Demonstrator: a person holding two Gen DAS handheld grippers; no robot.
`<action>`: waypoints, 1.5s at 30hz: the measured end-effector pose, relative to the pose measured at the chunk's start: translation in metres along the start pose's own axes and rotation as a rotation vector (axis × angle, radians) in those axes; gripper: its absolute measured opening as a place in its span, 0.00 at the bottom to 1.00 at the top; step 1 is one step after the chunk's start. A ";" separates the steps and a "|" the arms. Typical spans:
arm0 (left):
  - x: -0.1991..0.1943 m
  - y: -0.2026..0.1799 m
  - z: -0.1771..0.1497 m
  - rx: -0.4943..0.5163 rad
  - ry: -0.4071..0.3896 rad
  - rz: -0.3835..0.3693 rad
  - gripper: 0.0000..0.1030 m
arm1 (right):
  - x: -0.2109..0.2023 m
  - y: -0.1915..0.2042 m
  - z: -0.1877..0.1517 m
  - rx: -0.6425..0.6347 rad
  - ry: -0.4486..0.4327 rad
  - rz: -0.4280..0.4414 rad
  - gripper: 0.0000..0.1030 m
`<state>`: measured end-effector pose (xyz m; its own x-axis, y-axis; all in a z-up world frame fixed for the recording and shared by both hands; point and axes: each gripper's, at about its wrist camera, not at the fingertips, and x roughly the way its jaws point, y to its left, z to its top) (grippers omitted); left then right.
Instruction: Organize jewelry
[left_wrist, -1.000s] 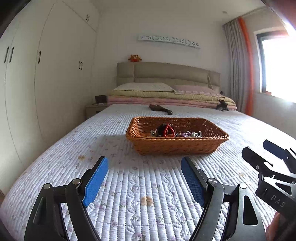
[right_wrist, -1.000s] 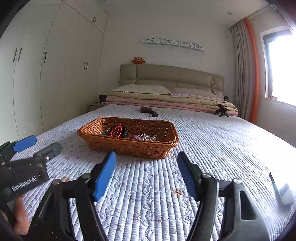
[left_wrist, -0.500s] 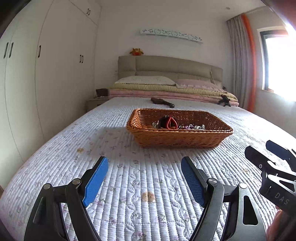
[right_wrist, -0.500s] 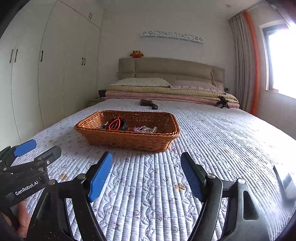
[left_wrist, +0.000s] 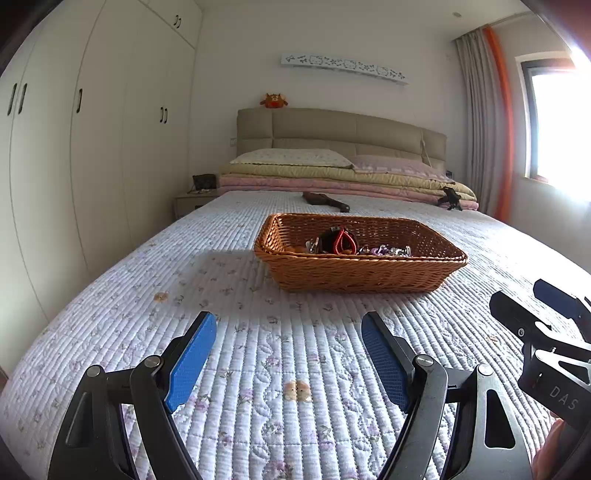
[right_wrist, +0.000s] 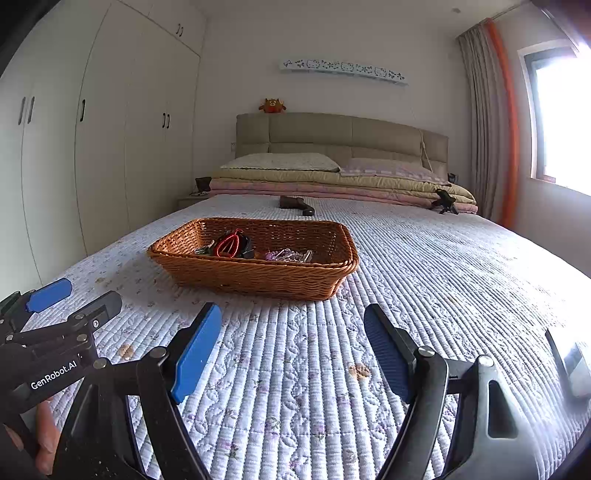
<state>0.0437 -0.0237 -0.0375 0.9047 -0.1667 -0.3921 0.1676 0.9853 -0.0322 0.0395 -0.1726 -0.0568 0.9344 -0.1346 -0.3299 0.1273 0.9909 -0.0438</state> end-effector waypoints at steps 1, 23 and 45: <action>0.000 0.000 0.000 0.000 -0.001 0.001 0.79 | 0.000 0.000 0.000 -0.001 0.002 -0.001 0.78; -0.004 -0.002 0.000 0.001 -0.006 0.030 0.79 | -0.001 -0.003 0.000 0.007 0.011 0.007 0.79; -0.003 -0.002 0.001 0.008 -0.004 0.035 0.79 | 0.001 -0.005 -0.001 0.011 0.016 0.006 0.87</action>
<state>0.0406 -0.0255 -0.0355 0.9115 -0.1318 -0.3897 0.1384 0.9903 -0.0113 0.0392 -0.1773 -0.0574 0.9298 -0.1284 -0.3449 0.1253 0.9916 -0.0315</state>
